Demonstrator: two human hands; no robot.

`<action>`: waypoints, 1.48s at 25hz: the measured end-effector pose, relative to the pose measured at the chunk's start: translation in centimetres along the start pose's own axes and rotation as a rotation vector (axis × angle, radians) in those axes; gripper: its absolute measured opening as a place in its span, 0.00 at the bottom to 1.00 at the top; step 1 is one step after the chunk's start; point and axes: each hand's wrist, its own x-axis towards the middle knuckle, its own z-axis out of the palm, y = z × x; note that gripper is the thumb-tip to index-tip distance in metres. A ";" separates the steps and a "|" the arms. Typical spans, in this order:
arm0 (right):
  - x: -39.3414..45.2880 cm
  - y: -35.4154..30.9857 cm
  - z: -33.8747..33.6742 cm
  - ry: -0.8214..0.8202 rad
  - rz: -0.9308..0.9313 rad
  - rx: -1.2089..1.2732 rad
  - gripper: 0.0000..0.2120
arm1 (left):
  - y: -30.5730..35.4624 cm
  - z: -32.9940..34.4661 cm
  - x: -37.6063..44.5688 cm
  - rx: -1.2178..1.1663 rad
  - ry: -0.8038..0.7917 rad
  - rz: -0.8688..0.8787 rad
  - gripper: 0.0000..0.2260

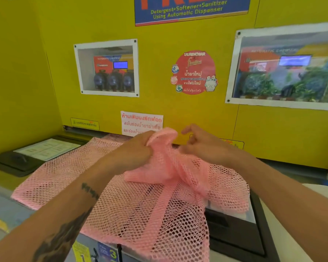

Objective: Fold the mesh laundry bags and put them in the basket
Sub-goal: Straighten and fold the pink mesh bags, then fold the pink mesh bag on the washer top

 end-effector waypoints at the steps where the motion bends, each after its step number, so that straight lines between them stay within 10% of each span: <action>1: -0.6 1.2 0.4 -0.140 0.079 -0.149 0.34 | -0.5 -0.3 -0.1 -0.011 -0.036 -0.019 0.17; 3: -1.4 3.7 1.8 -0.318 0.152 -0.421 0.41 | -1.7 -1.1 -0.2 0.085 -0.113 -0.021 0.18; 6: -0.7 5.2 1.5 -0.129 0.065 -0.554 0.26 | -3.8 -2.4 0.9 0.501 -0.038 -0.001 0.19; 10: 0.1 3.6 -1.2 0.353 -0.093 -0.541 0.17 | -4.1 -8.6 2.0 0.774 0.664 0.171 0.15; 13: -0.7 0.9 -1.1 0.092 -0.206 -0.434 0.11 | -6.5 -14.1 0.8 0.923 0.966 0.254 0.14; 16: -1.9 -2.1 -0.7 -0.432 -0.104 -0.167 0.12 | -9.7 -18.1 -1.4 1.029 0.547 -0.087 0.09; 18: -0.6 -2.5 0.1 -0.375 -0.080 -0.115 0.12 | -9.8 -19.4 -3.3 0.824 -0.015 -0.530 0.10; 20: 2.1 -2.1 1.4 -0.246 -0.069 -0.208 0.13 | -8.9 -19.9 -4.6 0.478 -0.217 -0.649 0.14; 25: 5.6 0.1 5.6 -0.343 0.031 -0.706 0.25 | -7.8 -19.2 -5.0 -0.007 -0.213 -0.449 0.22; 30: 6.1 -0.1 4.5 -0.512 0.224 -0.944 0.20 | -12.2 -13.1 1.2 0.523 0.242 -0.382 0.12; 37: 8.8 -0.9 3.8 -0.538 0.072 -0.759 0.26 | -17.0 -7.7 6.7 0.710 0.092 -0.440 0.10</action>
